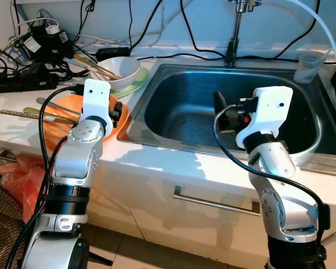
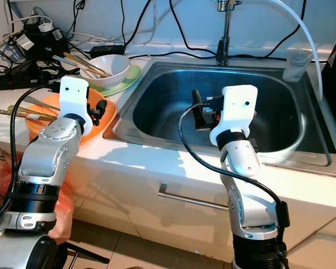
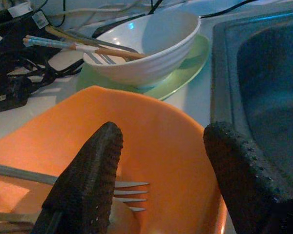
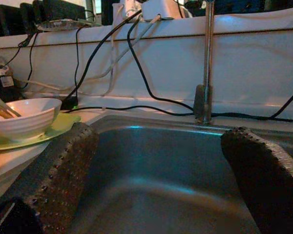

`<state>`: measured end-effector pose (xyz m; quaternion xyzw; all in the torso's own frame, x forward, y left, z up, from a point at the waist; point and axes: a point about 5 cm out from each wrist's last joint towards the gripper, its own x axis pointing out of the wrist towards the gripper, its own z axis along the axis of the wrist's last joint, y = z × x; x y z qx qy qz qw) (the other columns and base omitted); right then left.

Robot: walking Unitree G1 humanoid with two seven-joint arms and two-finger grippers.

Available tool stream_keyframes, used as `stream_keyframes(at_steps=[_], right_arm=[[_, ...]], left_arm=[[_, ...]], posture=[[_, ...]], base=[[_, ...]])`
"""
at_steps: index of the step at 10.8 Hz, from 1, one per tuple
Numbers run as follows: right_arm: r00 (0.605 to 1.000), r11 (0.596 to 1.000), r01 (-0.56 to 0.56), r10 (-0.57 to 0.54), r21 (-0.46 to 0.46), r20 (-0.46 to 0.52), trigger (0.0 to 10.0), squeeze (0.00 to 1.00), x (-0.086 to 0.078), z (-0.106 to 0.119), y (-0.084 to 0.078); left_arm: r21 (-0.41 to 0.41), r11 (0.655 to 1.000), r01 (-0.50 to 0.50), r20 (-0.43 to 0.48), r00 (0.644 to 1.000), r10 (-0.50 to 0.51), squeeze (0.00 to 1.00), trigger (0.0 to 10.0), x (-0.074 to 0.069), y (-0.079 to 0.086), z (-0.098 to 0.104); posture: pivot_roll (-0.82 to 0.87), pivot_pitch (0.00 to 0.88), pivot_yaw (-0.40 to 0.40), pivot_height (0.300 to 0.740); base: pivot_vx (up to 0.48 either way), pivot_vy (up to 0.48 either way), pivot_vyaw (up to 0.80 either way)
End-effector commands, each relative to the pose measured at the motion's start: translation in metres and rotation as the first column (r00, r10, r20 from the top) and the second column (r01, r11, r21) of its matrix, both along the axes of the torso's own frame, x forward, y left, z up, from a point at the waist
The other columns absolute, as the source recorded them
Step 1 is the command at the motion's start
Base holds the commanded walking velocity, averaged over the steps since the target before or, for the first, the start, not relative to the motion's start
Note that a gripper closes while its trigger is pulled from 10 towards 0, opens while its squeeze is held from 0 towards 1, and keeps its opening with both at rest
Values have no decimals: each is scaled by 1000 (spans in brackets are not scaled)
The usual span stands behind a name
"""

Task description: Kitchen organization

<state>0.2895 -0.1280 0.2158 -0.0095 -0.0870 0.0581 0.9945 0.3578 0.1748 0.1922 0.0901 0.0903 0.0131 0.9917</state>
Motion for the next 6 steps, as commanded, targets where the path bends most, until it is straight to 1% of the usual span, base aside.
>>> stream_keyframes(at_steps=[1, 2, 4, 5, 6], right_arm=[[1000, 1000, -4, 5, -9, 9, 10000, 0, 1, 1, 3], [1000, 1000, -5, 5, -13, 10, 10000, 0, 1, 1, 2], [1000, 1000, -6, 7, -18, 13, 10000, 0, 2, 1, 2], [1000, 1000, -11, 11, -20, 14, 10000, 0, 3, 1, 3], [1000, 1000, -15, 15, -22, 16, 10000, 0, 3, 1, 4]], left_arm=[[4, 999, -33, -13, 999, 33, 0, 10000, 2, 8, 1], [-15, 1000, -9, -25, 1000, 8, 0, 10000, 0, 6, 5], [-20, 998, 63, -10, 998, -63, 0, 10000, -5, -2, 12], [-35, 997, 75, 9, 997, -74, 0, 10000, -6, -3, 14], [-39, 998, 58, 15, 998, -57, 0, 10000, -6, -2, 14]], posture=[[-10, 0, 111, 740], [-9, 0, 108, 740], [-2, 0, 105, 740], [5, 0, 101, 740], [5, 0, 101, 740]], base=[[0, 0, 0], [0, 0, 0], [0, 0, 0], [0, 0, 0], [0, 0, 0]])
